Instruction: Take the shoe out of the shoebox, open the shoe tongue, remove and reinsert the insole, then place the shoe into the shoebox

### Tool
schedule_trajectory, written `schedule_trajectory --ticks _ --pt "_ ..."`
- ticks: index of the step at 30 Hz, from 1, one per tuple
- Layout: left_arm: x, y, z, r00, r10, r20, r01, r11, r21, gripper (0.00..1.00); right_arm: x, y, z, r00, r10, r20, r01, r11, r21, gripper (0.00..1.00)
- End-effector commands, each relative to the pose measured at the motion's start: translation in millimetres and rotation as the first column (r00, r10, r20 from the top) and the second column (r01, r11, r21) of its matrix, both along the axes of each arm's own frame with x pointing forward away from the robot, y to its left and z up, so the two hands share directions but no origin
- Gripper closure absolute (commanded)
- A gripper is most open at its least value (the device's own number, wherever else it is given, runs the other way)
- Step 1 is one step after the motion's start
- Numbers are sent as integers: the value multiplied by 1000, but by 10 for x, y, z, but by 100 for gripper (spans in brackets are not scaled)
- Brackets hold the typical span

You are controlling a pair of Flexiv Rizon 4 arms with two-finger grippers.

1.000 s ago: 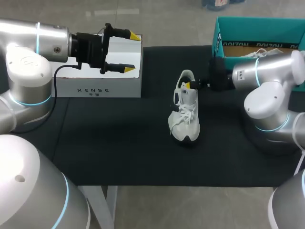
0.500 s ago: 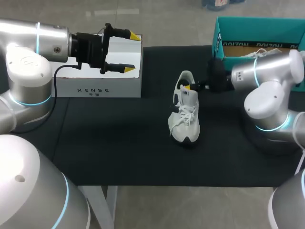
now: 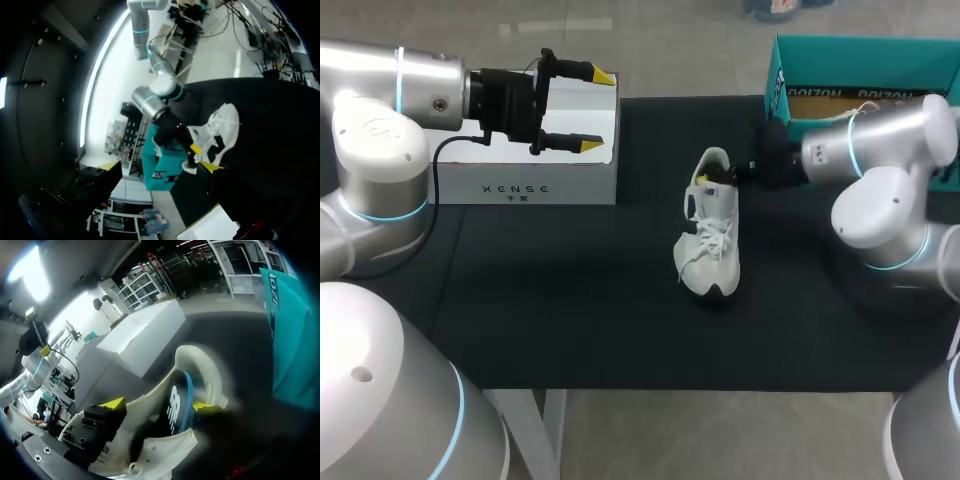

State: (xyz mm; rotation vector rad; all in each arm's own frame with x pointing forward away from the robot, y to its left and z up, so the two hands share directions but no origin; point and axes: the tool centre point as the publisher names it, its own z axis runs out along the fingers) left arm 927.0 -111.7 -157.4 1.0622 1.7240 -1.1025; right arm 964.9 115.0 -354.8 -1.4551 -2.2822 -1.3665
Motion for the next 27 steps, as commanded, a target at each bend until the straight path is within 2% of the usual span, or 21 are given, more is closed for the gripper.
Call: schedule_trajectory --ticks 1,16,19,22,27 --pt "-7 5 9 1000 0 -1 0 1000 5 0 42 38 50 1000 0 -24 -1 999 -34 0" --pt "-7 5 9 1000 0 -1 0 1000 5 0 72 32 265 999 -31 -34 28 995 -98 0" --pt "-7 5 9 1000 0 -1 0 1000 5 0 78 26 351 996 -61 -58 54 993 -109 0" --pt "-7 5 9 1000 0 -1 0 1000 5 0 89 2 421 982 -136 -130 114 980 -163 0" --pt "-7 5 9 1000 0 -1 0 1000 5 0 108 -67 484 970 -201 -139 166 960 -224 0"
